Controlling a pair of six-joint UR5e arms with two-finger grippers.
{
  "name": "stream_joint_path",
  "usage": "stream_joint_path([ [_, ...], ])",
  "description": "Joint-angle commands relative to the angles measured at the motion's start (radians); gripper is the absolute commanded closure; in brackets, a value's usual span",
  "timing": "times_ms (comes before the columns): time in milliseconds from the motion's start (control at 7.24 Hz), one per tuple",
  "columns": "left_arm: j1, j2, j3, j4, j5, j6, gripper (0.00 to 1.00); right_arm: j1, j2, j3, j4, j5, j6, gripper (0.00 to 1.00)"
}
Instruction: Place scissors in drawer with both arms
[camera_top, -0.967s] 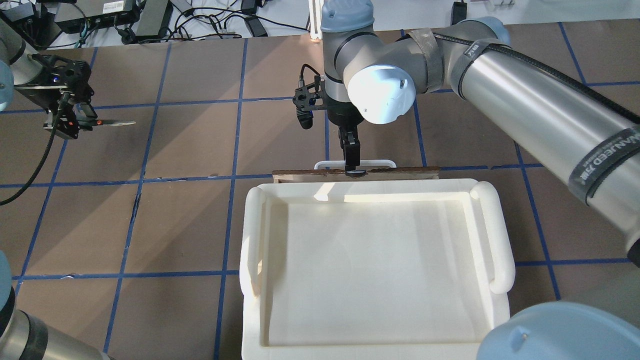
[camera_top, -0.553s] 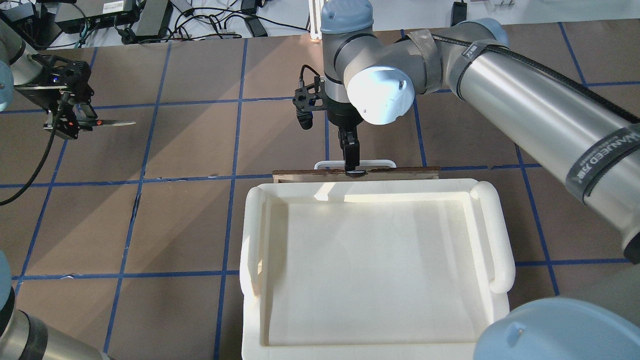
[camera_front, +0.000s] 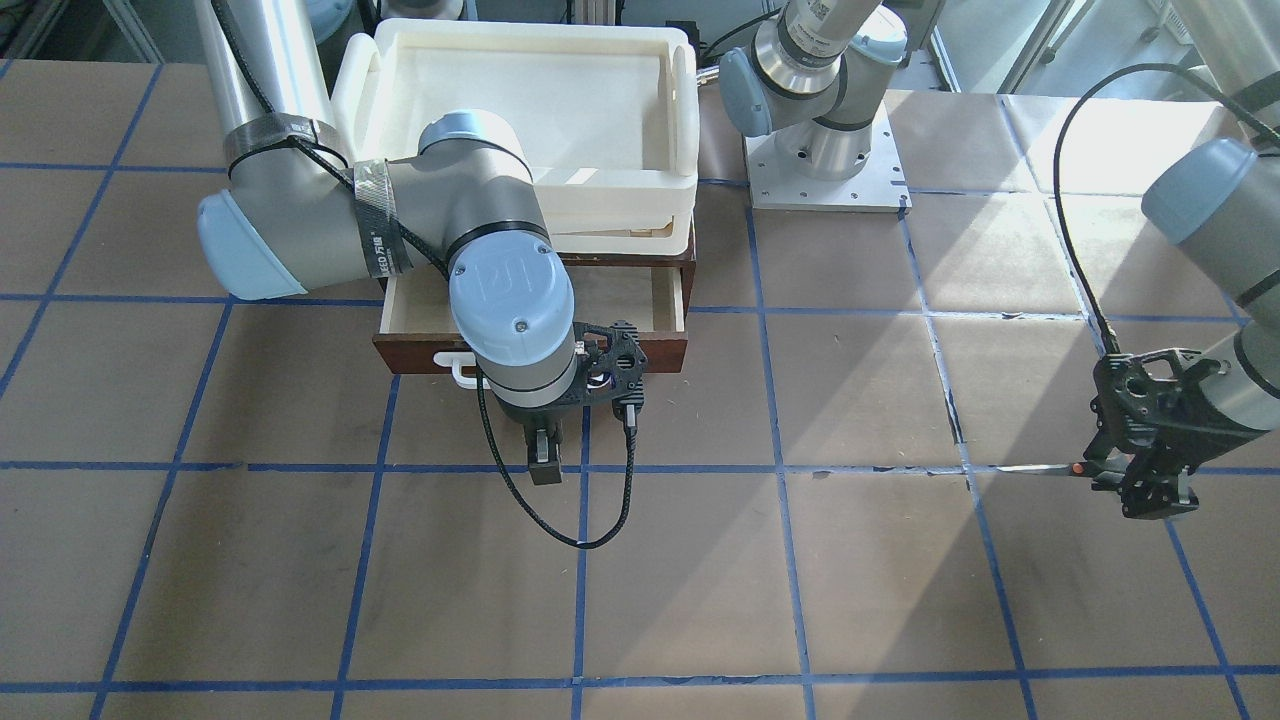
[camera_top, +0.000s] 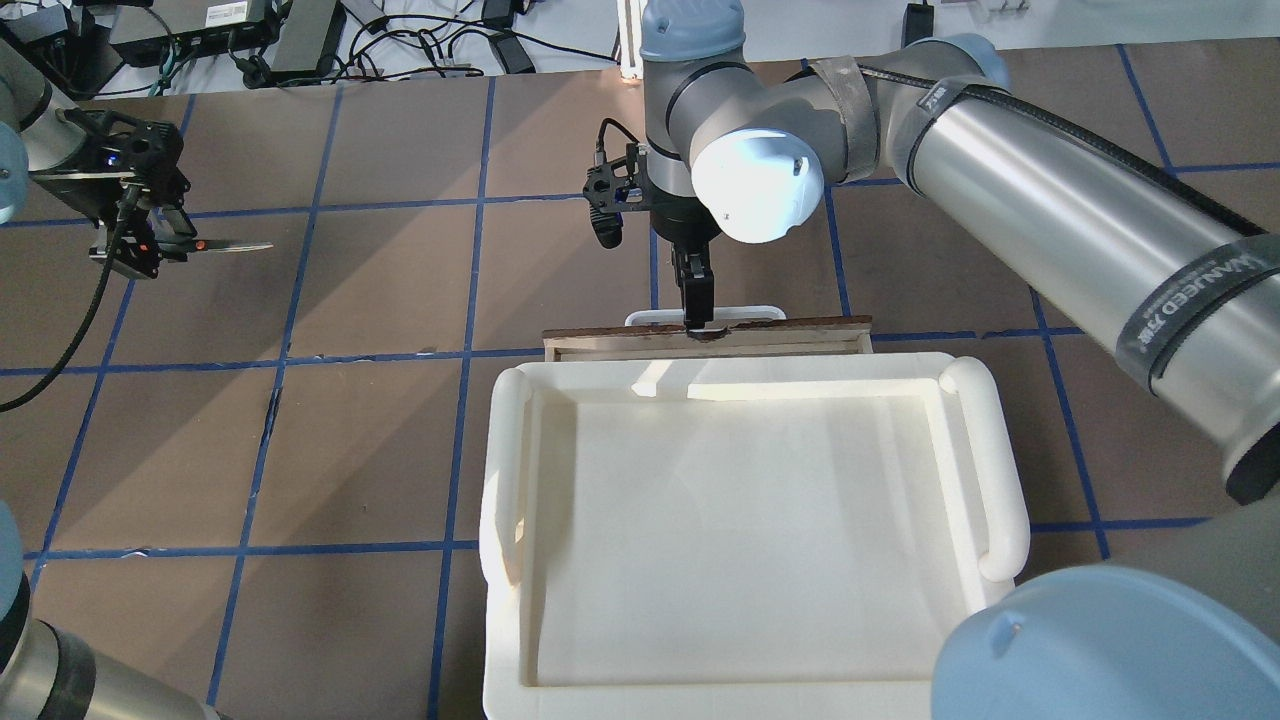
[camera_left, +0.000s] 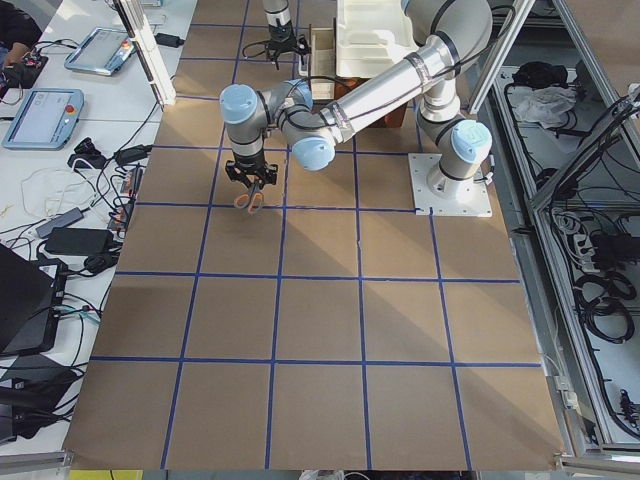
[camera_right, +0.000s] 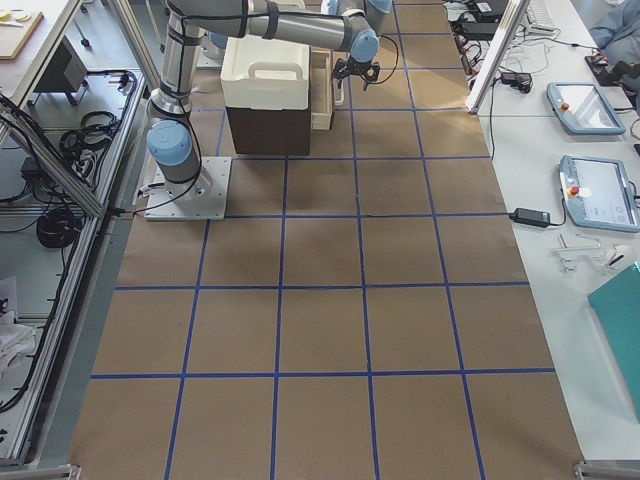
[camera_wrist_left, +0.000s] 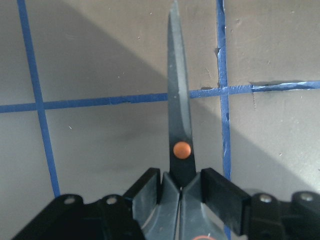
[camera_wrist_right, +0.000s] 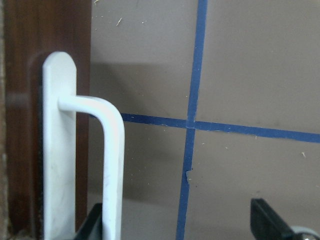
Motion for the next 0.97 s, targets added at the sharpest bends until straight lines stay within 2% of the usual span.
stream_joint_path([
  [0, 0.0, 0.0, 0.0, 0.0, -0.001, 0.003, 1.0, -0.009, 0.018, -0.031, -0.006, 0.015, -0.001, 0.0],
  [829, -0.002, -0.005, 0.0, 0.0, -0.002, 0.003, 1.0, -0.029, 0.075, -0.103, -0.006, 0.017, -0.001, 0.0],
])
